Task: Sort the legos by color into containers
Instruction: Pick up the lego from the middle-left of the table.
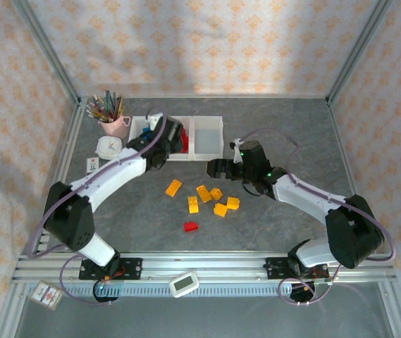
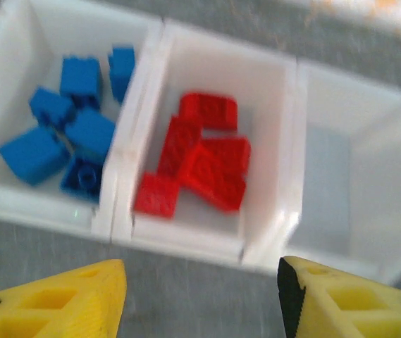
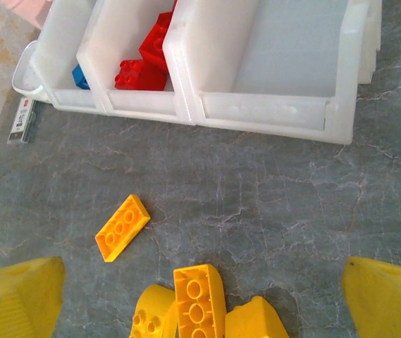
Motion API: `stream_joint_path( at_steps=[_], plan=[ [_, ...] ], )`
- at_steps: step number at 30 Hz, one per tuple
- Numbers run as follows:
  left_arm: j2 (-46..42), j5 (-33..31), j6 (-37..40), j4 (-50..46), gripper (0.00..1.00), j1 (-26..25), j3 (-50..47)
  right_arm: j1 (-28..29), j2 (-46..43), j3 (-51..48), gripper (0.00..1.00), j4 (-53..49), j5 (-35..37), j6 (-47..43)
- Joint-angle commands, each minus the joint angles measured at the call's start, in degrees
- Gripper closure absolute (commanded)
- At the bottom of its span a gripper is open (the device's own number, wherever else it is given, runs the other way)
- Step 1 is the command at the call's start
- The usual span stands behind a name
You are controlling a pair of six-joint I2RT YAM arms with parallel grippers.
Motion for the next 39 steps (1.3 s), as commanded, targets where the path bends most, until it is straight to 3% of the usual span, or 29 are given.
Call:
stream_joint_path(
  at_steps=[1, 10, 17, 23, 31, 39],
  plan=[
    [-4.3, -1.0, -5.5, -4.2, 0.38, -4.3, -6.1, 1.0, -2.5, -3.0, 0.00, -1.6, -1.7, -1.4],
    [-11.1, 0.7, -20.8, -11.3, 0.33, -20.0, -18.6, 2.9, -8.1, -12.6, 0.01, 0.8, -3.7, 0.8],
    [-9.7, 4.4, -30.4, -8.5, 0.28, -29.5, -24.7, 2.9, -9.1, -17.0, 0.01, 2.8, -2.0, 3.5],
    [-4.5, 7.4, -31.1, -3.2, 0.23, -32.7, -24.8, 2.8, -9.0, -17.1, 0.00, 2.7, -0.5, 3.4],
    [0.9, 8.8, -30.5, 0.5, 0.22, -32.9, -24.0, 2.8, -9.4, -17.4, 0.00, 2.9, 0.4, 3.1],
    [2.5, 7.8, -30.7, -1.2, 0.39, -33.0, -23.4, 2.5, -9.4, -16.9, 0.00, 2.6, 0.1, 2.8]
  ],
)
